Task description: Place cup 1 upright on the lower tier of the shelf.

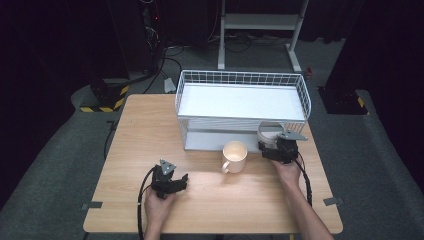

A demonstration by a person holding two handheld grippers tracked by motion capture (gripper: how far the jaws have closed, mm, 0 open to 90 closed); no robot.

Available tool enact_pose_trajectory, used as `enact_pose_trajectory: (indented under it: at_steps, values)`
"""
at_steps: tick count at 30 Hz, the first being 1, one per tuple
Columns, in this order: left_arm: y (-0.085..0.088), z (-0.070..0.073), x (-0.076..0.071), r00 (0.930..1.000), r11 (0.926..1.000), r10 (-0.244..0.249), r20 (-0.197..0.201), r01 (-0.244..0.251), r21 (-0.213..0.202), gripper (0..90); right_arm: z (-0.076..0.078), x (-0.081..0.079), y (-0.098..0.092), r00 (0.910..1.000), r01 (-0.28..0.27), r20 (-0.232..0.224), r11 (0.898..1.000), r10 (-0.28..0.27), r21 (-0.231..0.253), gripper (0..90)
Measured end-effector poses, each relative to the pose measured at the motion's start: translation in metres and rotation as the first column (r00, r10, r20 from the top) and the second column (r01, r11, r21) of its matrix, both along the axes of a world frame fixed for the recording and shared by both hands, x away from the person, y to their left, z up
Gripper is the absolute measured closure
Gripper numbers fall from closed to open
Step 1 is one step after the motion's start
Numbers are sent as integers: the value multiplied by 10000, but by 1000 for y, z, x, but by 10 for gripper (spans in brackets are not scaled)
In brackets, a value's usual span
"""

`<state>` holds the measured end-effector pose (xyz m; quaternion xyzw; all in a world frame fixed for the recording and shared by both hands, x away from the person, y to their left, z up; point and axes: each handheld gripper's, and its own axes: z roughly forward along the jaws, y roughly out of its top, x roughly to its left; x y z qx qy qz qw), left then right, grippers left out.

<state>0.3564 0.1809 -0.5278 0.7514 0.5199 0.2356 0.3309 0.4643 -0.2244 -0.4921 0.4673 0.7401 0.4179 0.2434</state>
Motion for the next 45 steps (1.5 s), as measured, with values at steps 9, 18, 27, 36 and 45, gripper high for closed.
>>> enact_pose_trajectory:
  at_steps: [9,18,27,36,45]
  values:
    - [0,0,0,10000,10000,0,1,0,2,238,-3,-17,-4,9999,92,-57,9999,-93,-113,237]
    - [0,0,0,10000,10000,1,0,-1,0,239,-9,-27,-3,9990,394,-194,9990,-398,-190,323]
    - [0,0,0,10000,10000,-1,2,1,3,239,-12,-23,3,9968,702,-367,9969,-715,-362,309]
    - [0,0,0,10000,10000,1,-1,-1,2,239,-10,-13,9,9928,1059,-526,9936,-1079,-401,330]
    - [0,0,0,10000,10000,-32,9,32,22,241,-10,-2,10,9876,1303,-854,9912,-1317,-222,345]
